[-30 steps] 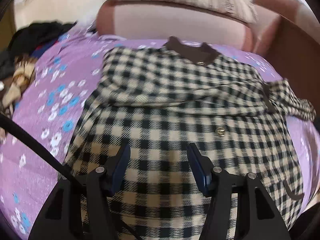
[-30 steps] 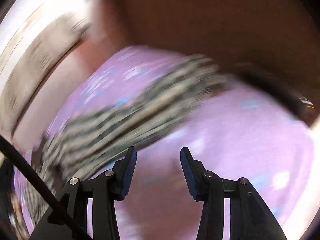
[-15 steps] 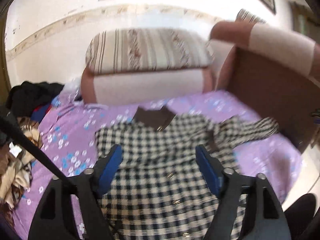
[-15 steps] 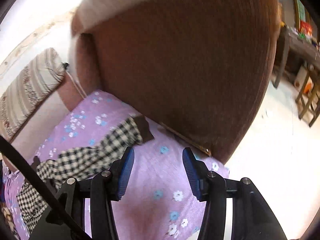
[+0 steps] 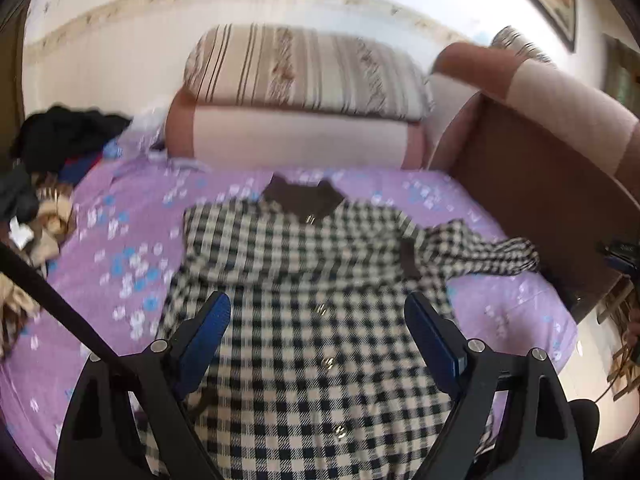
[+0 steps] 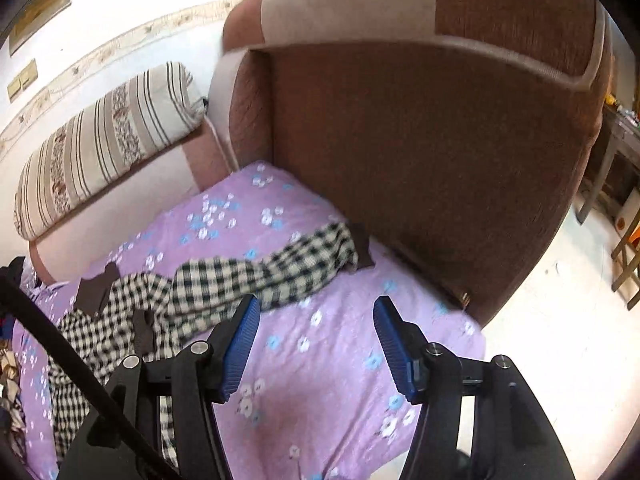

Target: Fold large clothes

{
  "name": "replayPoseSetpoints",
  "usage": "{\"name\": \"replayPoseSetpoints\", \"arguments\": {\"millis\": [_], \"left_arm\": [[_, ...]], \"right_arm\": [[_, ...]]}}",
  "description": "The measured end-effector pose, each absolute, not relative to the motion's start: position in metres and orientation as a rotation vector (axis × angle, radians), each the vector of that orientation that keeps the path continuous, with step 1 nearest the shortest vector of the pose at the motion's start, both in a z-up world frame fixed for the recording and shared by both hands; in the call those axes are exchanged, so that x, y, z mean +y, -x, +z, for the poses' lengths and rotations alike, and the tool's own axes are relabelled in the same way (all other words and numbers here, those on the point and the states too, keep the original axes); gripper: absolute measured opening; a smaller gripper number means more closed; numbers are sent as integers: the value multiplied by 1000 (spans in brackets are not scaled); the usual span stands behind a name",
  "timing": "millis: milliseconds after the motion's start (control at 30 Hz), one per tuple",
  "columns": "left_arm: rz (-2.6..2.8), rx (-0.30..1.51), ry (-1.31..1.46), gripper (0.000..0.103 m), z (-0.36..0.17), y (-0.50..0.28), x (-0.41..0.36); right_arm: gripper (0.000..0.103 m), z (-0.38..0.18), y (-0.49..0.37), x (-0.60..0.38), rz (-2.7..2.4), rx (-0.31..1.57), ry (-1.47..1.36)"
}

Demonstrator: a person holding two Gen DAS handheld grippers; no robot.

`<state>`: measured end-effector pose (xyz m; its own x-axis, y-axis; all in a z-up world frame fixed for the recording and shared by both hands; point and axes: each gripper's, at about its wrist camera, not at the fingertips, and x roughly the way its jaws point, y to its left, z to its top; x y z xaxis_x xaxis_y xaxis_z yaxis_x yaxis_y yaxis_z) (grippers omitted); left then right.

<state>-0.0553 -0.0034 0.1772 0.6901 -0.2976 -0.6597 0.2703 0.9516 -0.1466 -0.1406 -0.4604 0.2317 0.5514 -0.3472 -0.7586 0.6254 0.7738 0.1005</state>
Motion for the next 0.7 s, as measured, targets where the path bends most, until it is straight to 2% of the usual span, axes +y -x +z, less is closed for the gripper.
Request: {"name": "replayPoseSetpoints", "arguments": {"millis": [400,700], "left_arm": [[-206,847,19,88,113,27,6],[-225,893,-10,88,68,8,-6]], "right_arm": [[64,130,129,-484,-595,914,-519],[64,45,107,-559,-598,825,-886]]}}
